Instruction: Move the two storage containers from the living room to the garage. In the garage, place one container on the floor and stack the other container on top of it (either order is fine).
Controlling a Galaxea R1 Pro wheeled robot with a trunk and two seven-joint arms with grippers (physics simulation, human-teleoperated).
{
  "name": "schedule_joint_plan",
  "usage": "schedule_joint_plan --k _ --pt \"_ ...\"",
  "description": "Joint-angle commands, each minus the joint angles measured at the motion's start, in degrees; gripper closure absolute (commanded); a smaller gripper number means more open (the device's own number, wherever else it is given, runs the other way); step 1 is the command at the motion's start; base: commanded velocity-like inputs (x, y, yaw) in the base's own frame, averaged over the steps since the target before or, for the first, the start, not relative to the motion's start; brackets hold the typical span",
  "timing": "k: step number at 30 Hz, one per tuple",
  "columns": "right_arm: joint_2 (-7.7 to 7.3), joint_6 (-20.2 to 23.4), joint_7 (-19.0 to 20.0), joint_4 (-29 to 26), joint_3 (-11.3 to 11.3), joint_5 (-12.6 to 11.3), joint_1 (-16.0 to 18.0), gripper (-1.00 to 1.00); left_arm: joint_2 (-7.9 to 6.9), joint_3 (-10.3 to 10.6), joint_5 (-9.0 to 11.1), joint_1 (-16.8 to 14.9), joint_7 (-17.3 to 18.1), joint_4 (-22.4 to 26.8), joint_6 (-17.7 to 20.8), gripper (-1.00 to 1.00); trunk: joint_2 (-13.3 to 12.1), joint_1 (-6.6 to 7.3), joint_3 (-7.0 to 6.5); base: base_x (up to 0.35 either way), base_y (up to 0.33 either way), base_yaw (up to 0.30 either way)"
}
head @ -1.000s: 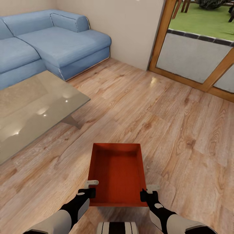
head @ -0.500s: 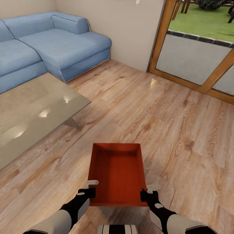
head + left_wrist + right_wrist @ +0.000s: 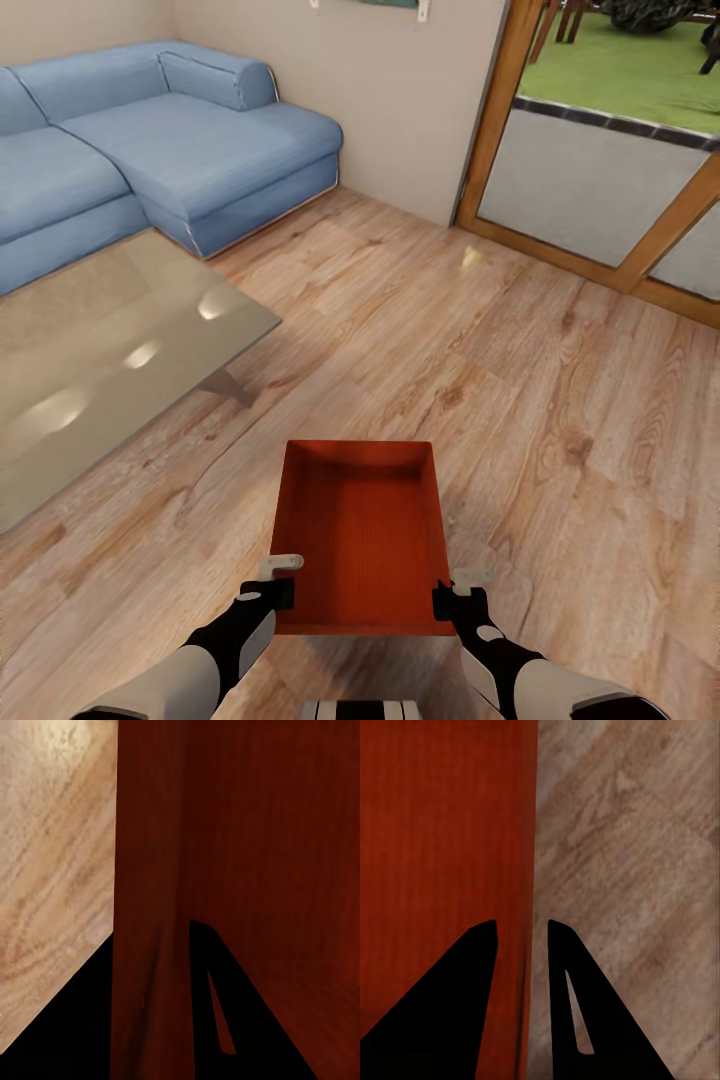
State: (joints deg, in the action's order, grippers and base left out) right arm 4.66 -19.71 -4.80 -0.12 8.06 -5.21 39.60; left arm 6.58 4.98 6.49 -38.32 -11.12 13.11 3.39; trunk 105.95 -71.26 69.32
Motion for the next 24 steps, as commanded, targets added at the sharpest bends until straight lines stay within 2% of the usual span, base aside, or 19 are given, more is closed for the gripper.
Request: schedule_joint_plan --k 1,24 --pt "0.00 -0.33 -0.47 0.09 -0.68 -1.55 0.04 1.00 -0.08 0.20 -0.07 0.00 -0.76 0.16 0.39 1.00 -0.40 0.23 -0.16 0.000 0.000 0.000" --pt "0.09 -0.33 -0.47 0.09 -0.68 -1.54 0.04 1.00 -0.08 0.20 -0.07 0.00 -0.82 0.16 0.39 1.00 -9.63 5.28 -4.29 0.000 0.000 0.000"
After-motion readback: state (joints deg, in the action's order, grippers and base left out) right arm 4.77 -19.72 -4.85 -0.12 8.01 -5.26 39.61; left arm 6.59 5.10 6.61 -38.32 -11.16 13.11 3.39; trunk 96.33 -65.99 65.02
